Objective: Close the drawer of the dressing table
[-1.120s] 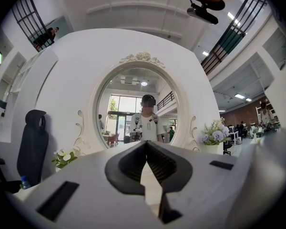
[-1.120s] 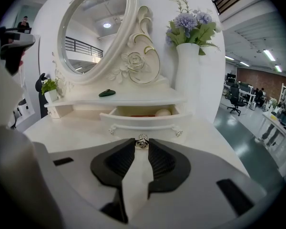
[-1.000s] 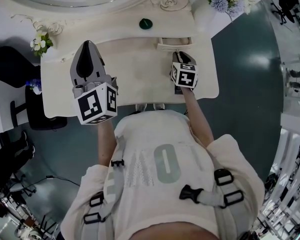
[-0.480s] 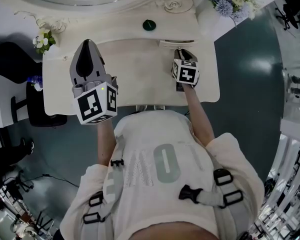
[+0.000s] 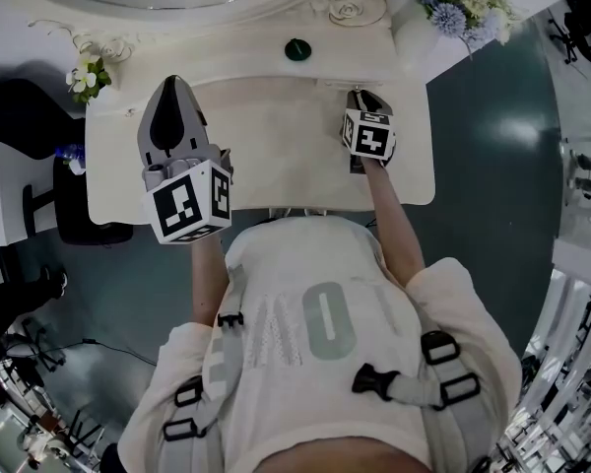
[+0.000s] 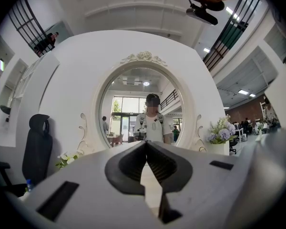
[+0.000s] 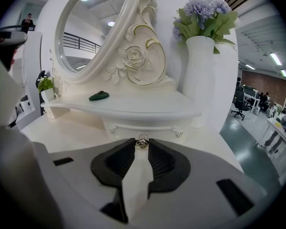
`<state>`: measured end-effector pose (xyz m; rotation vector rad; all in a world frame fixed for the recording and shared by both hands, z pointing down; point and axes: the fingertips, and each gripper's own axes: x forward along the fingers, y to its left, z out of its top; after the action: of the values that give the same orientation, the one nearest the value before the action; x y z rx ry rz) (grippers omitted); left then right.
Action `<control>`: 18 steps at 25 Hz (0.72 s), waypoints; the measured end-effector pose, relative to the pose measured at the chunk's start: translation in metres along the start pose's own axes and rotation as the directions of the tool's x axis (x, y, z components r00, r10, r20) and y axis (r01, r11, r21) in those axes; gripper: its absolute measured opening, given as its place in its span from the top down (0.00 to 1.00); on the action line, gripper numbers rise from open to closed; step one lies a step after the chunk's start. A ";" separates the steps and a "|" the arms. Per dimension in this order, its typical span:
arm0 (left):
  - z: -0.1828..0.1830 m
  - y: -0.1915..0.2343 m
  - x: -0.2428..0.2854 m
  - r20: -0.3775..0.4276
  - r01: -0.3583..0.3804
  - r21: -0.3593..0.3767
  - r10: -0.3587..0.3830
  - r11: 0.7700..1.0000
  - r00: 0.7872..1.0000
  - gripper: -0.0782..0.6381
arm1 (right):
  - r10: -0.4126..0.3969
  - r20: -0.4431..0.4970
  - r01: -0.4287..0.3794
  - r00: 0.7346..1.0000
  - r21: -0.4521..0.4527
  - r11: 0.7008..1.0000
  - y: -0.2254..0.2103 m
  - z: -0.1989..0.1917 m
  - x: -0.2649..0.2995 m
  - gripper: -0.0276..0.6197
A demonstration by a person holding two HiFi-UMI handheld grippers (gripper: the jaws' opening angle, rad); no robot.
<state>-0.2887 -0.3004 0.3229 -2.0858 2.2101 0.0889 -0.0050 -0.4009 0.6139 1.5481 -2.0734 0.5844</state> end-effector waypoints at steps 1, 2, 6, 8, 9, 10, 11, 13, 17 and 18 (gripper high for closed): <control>-0.001 0.000 0.000 -0.001 -0.001 0.001 0.001 1.000 1.000 0.86 | 0.000 0.000 0.000 1.000 -0.001 1.000 0.000 0.001 0.001 0.81; -0.001 0.000 0.001 -0.001 -0.002 0.001 0.002 1.000 1.000 0.86 | 0.000 0.000 0.000 1.000 -0.001 1.000 0.000 0.002 0.003 0.81; -0.002 0.002 0.003 -0.002 -0.009 0.002 0.009 1.000 1.000 0.86 | -0.004 0.000 0.004 1.000 -0.006 1.000 0.000 0.005 0.007 0.81; -0.001 0.003 0.004 -0.003 -0.012 0.002 0.012 1.000 1.000 0.86 | -0.003 0.000 0.003 1.000 -0.008 1.000 0.000 0.006 0.008 0.81; -0.001 0.003 0.005 -0.003 -0.013 0.002 0.014 1.000 1.000 0.86 | -0.003 0.000 0.003 1.000 -0.010 1.000 0.000 0.006 0.009 0.81; -0.002 0.003 0.005 -0.004 -0.015 0.002 0.015 1.000 1.000 0.86 | -0.002 0.000 0.002 1.000 -0.012 1.000 0.000 0.006 0.009 0.81; -0.002 0.003 0.005 -0.005 -0.017 0.003 0.017 1.000 1.000 0.86 | -0.001 0.000 0.001 1.000 -0.014 1.000 0.000 0.006 0.009 0.81; -0.003 0.004 0.006 -0.006 -0.018 0.003 0.018 1.000 1.000 0.86 | 0.000 0.000 0.000 1.000 -0.016 1.000 0.000 0.006 0.009 0.81; -0.004 0.003 0.006 -0.005 -0.016 0.001 0.016 1.000 1.000 0.86 | -0.004 0.002 0.004 1.000 -0.011 1.000 0.000 0.005 0.010 0.80; -0.004 0.004 0.006 -0.004 -0.016 0.000 0.016 1.000 1.000 0.86 | -0.004 0.003 0.004 1.000 -0.007 1.000 0.000 0.006 0.010 0.80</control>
<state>-0.2927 -0.3065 0.3262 -2.0709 2.2290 0.0855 -0.0081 -0.4117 0.6156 1.5494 -2.0723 0.5726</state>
